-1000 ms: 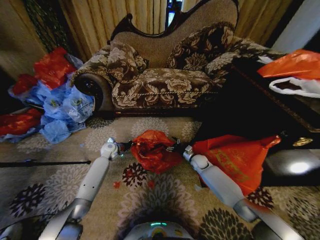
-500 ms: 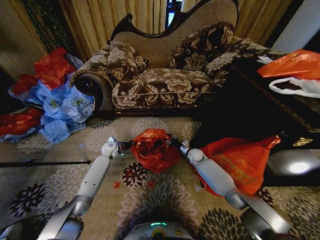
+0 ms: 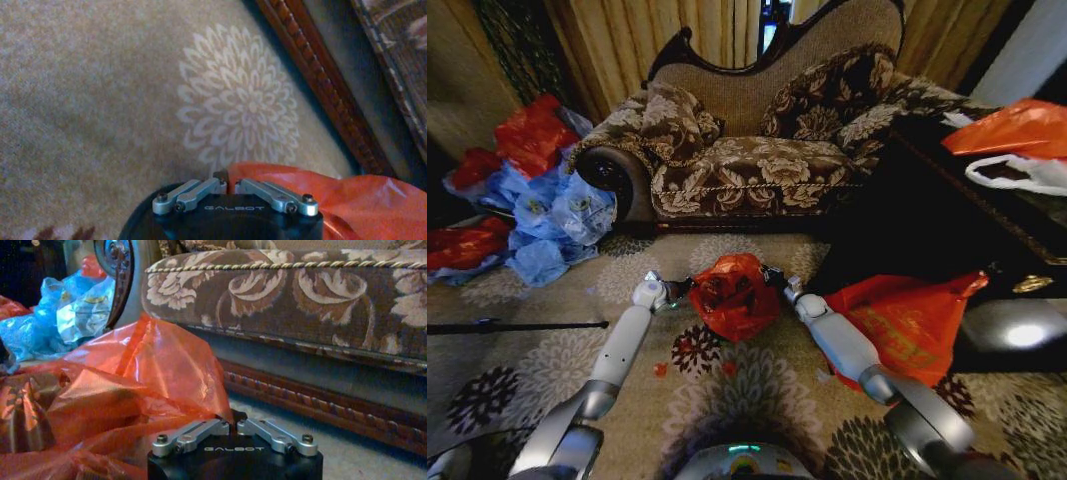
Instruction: Place a garbage bag over the trash bin.
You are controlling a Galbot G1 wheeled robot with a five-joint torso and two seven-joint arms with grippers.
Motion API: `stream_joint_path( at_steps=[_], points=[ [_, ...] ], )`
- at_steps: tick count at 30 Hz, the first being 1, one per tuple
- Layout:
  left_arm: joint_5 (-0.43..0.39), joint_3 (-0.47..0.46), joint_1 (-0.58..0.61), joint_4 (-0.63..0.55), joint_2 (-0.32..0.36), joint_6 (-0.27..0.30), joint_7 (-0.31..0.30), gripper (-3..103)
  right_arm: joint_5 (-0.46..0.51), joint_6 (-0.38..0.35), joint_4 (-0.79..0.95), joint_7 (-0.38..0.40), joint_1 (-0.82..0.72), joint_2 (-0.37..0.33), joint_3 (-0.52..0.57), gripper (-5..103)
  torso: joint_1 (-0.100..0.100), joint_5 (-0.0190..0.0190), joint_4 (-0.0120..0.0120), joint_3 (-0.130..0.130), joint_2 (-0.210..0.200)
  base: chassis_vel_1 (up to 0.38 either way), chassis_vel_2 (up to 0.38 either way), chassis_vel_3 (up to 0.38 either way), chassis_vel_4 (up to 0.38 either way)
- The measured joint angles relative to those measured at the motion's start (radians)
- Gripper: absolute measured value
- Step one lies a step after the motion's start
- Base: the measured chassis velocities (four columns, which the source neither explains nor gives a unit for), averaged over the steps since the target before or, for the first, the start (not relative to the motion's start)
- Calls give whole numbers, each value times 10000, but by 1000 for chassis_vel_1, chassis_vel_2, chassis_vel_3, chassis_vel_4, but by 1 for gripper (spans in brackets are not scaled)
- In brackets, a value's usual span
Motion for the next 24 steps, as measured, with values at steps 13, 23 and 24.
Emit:
stream_joint_path(
  at_steps=[13, 23, 24],
  points=[
    [729, -32, -75, 846, -402, -226, 424, 0, -2, -55, -649, 99, -278, 465, 88, 0, 0, 1, 2, 0, 1, 0, 0, 0, 0],
    [855, 203, 157, 937, -293, -267, 599, 0, -172, -275, -455, 49, -858, 249, 89, 0, 0, 2, 0, 0, 2, 0, 0, 0, 0],
    [855, 203, 157, 937, -293, -267, 599, 0, -172, -275, -455, 49, -858, 249, 89, 0, 0, 2, 0, 0, 2, 0, 0, 0, 0]
  ],
)
